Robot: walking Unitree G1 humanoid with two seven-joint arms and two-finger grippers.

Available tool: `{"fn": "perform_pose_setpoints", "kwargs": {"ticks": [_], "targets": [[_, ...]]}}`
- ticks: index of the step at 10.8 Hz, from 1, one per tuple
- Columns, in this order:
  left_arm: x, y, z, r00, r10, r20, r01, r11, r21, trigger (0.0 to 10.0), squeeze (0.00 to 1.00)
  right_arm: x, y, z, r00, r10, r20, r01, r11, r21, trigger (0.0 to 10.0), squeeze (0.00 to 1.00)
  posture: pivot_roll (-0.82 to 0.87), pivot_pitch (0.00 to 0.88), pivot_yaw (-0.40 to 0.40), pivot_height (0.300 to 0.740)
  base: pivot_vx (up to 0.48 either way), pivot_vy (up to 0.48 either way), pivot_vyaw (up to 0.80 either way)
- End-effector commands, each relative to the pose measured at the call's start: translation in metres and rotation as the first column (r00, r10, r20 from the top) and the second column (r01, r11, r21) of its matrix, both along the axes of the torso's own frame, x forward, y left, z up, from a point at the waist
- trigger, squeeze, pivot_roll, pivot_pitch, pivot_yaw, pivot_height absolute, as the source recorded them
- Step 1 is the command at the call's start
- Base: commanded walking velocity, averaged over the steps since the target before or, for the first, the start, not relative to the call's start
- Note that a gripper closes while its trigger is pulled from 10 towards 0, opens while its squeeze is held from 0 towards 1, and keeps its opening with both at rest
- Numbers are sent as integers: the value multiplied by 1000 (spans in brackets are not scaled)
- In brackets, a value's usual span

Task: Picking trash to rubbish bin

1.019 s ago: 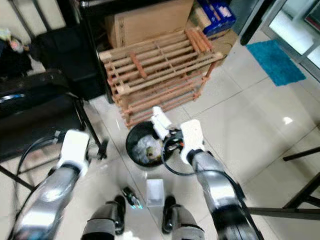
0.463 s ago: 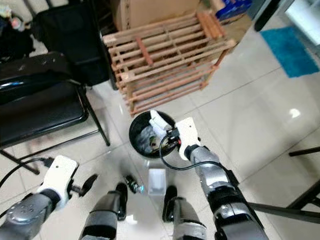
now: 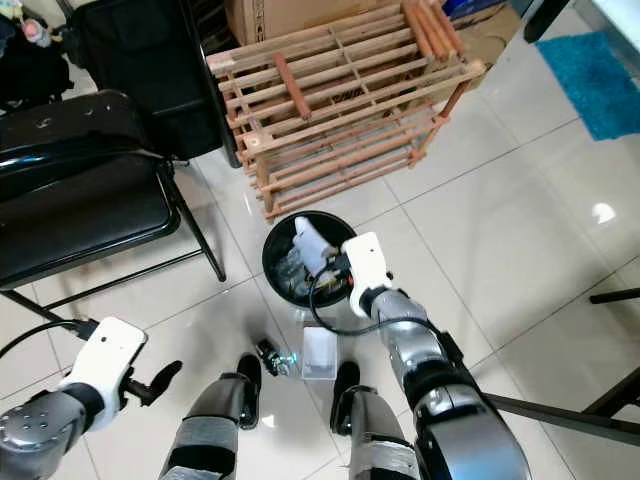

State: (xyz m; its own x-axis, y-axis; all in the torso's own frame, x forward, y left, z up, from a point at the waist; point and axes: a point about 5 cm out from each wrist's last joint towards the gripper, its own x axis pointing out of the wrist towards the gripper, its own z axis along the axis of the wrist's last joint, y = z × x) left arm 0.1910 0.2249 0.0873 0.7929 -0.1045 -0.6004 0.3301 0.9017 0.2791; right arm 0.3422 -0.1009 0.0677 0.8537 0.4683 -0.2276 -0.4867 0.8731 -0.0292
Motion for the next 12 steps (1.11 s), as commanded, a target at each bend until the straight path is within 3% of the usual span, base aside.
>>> {"fn": "perform_pose_setpoints", "kwargs": {"ticks": [1, 5, 6, 12], "targets": [[-10, 1, -5, 999, 3, -47, -3, 1000, -11, 10000, 0, -5, -6, -11, 999, -31, -33, 31, 999, -6, 10000, 0, 591, 493, -100, 740, 0, 0, 0], [-11, 2, -4, 999, 9, -50, -9, 1000, -7, 10000, 0, 9, -18, 4, 991, -135, 23, 136, 991, -17, 10000, 0, 607, 492, -96, 740, 0, 0, 0], [-11, 3, -3, 999, 12, -49, -12, 1000, -5, 10000, 0, 11, -19, 5, 988, -152, 14, 153, 988, -13, 10000, 1000, 612, 494, -94, 740, 0, 0, 0], [-11, 2, -5, 999, 11, -50, -11, 1000, 4, 10000, 0, 9, -20, 3, 988, -151, 16, 151, 989, -5, 10000, 1000, 609, 498, -98, 740, 0, 0, 0]]}}
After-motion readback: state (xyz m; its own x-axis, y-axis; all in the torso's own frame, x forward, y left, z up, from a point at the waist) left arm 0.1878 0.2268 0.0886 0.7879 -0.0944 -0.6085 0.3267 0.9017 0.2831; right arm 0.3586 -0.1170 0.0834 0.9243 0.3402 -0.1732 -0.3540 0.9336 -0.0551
